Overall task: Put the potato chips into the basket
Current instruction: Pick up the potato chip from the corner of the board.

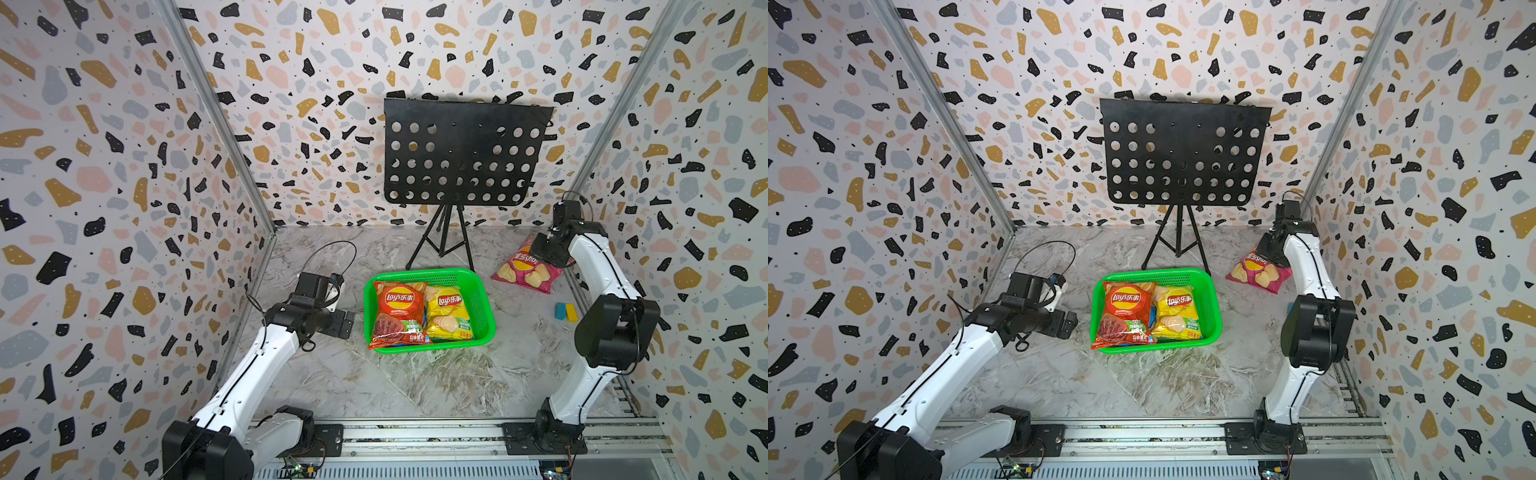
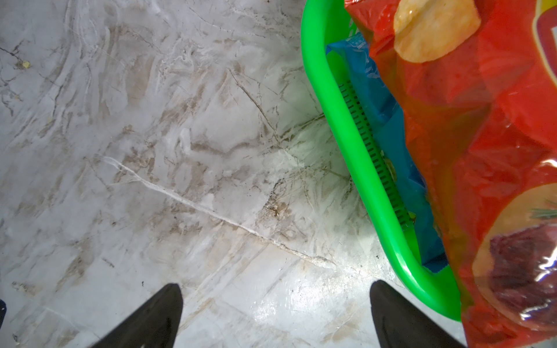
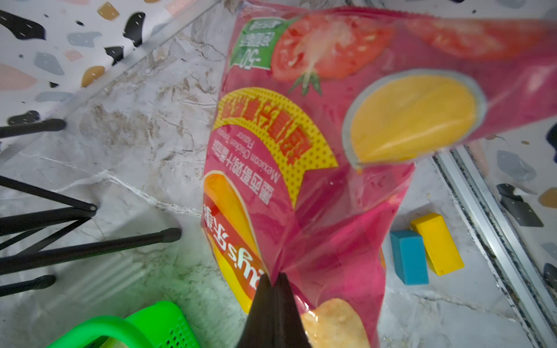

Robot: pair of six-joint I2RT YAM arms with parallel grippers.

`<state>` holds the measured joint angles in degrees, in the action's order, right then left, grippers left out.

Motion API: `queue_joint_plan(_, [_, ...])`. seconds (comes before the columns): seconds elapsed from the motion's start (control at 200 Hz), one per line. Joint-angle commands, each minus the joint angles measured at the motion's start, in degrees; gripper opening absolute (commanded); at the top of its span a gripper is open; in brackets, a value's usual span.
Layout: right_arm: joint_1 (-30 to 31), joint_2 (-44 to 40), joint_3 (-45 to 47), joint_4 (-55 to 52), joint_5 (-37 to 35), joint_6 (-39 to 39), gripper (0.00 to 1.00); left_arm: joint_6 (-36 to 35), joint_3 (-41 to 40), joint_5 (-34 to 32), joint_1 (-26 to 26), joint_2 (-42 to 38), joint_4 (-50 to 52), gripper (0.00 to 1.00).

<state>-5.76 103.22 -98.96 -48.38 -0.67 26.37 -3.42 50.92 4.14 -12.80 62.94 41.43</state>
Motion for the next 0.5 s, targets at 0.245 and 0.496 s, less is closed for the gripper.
queue_joint_plan(0.245, [0.1,-17.0,9.0,4.2,5.8,3.7,0.0,-1.0,-0.4,3.1,0.1,-2.1,-0.6,1.0])
queue_joint_plan(0.496, [0.5,-26.1,12.7,-0.9,7.9,0.9,0.0,-3.5,0.5,7.0,0.1,-2.4,1.2,1.0])
